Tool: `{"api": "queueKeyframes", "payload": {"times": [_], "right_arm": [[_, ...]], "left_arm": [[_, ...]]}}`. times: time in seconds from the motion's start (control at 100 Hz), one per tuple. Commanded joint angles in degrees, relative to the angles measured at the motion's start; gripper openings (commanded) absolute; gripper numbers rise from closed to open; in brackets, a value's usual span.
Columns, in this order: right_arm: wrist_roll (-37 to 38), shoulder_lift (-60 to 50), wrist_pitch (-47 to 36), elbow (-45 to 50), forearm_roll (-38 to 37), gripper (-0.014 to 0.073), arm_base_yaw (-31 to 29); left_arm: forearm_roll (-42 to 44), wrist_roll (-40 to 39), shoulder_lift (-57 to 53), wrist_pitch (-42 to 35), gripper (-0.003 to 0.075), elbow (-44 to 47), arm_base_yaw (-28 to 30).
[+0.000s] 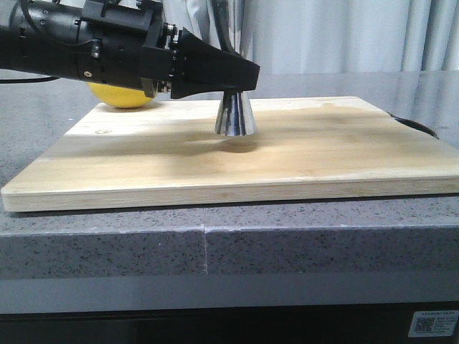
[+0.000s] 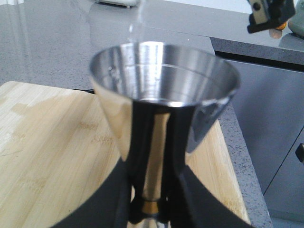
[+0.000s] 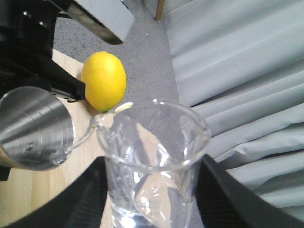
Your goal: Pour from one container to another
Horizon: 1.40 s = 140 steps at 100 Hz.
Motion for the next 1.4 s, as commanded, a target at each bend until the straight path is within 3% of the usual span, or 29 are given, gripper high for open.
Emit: {"api": "queueKeyframes", "payload": {"times": [0.0, 1.39], "right_arm": [[-0.32, -2.35, 0.33, -2.16, 1.63, 0.0309, -0.12], [-0.32, -2.35, 0.33, -2.16, -2.74, 0.0309, -0.12]], "left_arm": [[-3.61, -0.32, -3.29, 6.61, -0.0019, -1.63, -0.55], [-3.56, -0.32, -3.29, 6.61, -0.0019, -1.63, -0.55]]}}
